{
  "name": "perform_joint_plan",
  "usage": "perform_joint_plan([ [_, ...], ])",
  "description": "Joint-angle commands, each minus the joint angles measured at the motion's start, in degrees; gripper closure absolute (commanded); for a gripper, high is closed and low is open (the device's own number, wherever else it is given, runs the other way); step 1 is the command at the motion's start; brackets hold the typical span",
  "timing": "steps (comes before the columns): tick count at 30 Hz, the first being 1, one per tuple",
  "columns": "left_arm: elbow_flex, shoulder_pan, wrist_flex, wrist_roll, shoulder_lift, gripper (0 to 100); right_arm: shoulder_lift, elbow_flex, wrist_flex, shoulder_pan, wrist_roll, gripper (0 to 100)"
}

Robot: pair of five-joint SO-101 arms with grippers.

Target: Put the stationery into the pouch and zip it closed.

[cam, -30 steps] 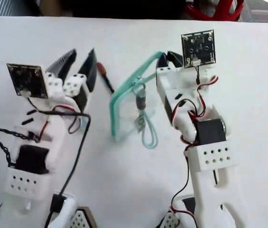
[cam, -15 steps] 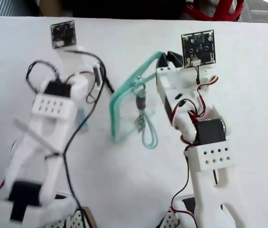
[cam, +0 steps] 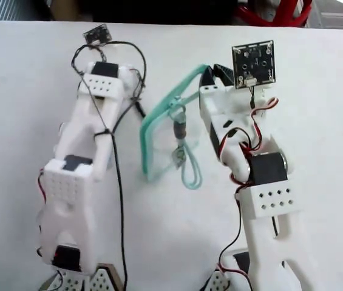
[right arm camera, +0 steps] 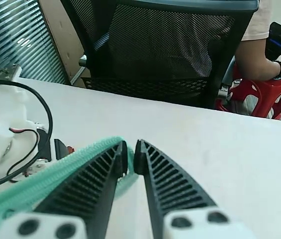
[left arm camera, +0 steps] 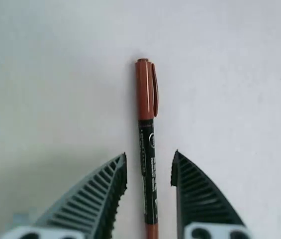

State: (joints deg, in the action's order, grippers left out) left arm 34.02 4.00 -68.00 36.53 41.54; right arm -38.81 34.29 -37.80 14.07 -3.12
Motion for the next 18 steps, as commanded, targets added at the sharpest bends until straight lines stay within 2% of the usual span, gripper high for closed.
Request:
perform_joint_plan([
  [1, 12.7, -0.5, -0.9, 0.9, 7.8, 84, 0.5, 2.6, -0.3, 0.7, -0.1, 96.8],
  [10, 33.8, 0.7, -9.5, 1.0, 22.5, 84, 0.5, 2.6, -0.2, 0.7, -0.1, 96.8],
  [18, 45.5, 0.9, -15.6, 0.7, 31.3, 87, 0.5, 2.6, -0.4, 0.7, -0.1, 96.8],
])
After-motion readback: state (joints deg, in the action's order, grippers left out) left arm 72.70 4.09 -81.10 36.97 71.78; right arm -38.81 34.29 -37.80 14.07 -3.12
